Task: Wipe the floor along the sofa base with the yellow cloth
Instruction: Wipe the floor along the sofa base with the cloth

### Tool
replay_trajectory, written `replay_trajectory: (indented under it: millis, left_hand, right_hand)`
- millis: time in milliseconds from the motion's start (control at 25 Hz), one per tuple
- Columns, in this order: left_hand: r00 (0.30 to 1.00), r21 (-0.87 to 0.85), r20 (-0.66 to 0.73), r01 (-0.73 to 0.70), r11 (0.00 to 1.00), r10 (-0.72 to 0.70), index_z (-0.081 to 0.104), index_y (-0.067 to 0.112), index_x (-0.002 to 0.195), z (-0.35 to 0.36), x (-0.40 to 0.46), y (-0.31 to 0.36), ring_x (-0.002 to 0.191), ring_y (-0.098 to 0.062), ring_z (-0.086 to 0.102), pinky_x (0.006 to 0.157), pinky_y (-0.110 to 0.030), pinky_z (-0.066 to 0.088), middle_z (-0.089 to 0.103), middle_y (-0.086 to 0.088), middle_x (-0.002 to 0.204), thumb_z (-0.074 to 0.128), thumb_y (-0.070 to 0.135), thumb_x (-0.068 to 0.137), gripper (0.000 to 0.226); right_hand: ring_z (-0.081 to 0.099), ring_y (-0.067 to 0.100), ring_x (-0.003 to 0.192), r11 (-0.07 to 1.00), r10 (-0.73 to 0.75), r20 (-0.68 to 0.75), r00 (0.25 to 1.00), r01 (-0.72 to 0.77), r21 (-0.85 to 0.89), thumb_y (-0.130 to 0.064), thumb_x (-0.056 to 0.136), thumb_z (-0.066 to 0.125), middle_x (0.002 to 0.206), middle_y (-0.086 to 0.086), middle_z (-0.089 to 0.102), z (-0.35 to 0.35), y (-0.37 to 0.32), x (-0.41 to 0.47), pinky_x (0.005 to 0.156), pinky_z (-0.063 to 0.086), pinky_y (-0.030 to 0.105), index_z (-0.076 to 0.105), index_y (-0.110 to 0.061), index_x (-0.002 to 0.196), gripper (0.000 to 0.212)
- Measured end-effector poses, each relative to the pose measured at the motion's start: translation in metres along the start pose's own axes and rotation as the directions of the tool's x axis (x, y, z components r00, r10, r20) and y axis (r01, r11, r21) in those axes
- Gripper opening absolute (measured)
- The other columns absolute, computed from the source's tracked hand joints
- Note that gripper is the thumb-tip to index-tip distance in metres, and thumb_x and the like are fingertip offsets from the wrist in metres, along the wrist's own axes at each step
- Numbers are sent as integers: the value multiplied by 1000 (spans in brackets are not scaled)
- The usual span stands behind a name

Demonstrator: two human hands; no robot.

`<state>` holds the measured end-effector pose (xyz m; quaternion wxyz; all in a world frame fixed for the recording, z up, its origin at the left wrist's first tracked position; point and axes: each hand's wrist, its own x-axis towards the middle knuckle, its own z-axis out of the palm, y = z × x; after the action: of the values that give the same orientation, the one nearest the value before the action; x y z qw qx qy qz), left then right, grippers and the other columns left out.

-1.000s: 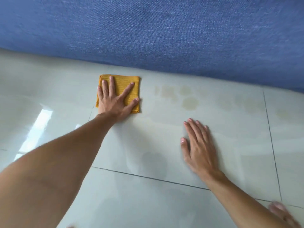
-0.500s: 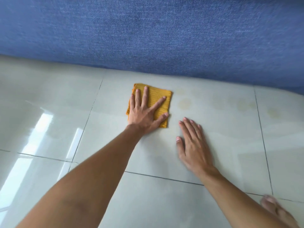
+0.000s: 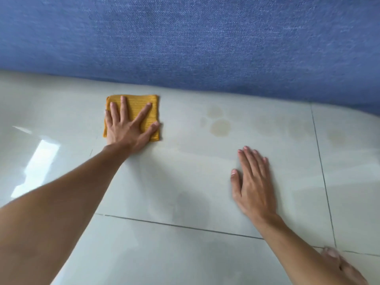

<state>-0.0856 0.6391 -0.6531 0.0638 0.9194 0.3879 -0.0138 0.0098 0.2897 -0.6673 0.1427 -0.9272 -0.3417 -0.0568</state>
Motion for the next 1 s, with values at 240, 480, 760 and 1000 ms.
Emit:
replay_trajectory:
  millis: [240,480,760,1000]
  left_hand:
    - [974,2,32,-224,975,224,12,58,147,10,13,120,149,-46,1,119,-60,2,-1,-18,165,15,84,79,73]
    - [920,-14,58,-387,922,387,16,56,148,13,-69,155,150,-45,1,119,-60,4,1,-17,165,21,82,82,71]
    - [990,27,25,-141,990,140,9,61,146,2,-93,34,151,-41,3,121,-55,5,0,-15,165,20,84,80,71]
    - [998,57,39,43,997,-45,5,62,146,-5,-24,-5,150,-42,-2,121,-54,-1,-5,-13,165,13,88,76,75]
  right_hand:
    - [42,31,145,998,-21,-42,999,23,57,-28,97,41,155,13,47,1,0,1,122,26,52,50,-3,145,55]
    - [44,29,143,970,95,-89,992,-72,230,-28,98,39,151,16,50,-21,18,-10,121,29,44,52,0,142,54]
    - [40,32,146,995,94,3,996,-94,23,-35,97,33,154,15,48,-27,44,-16,122,23,47,49,-3,146,60]
    - [33,31,150,996,94,-14,996,-94,-7,-27,99,36,158,16,41,-10,44,-17,125,20,48,44,-2,148,56]
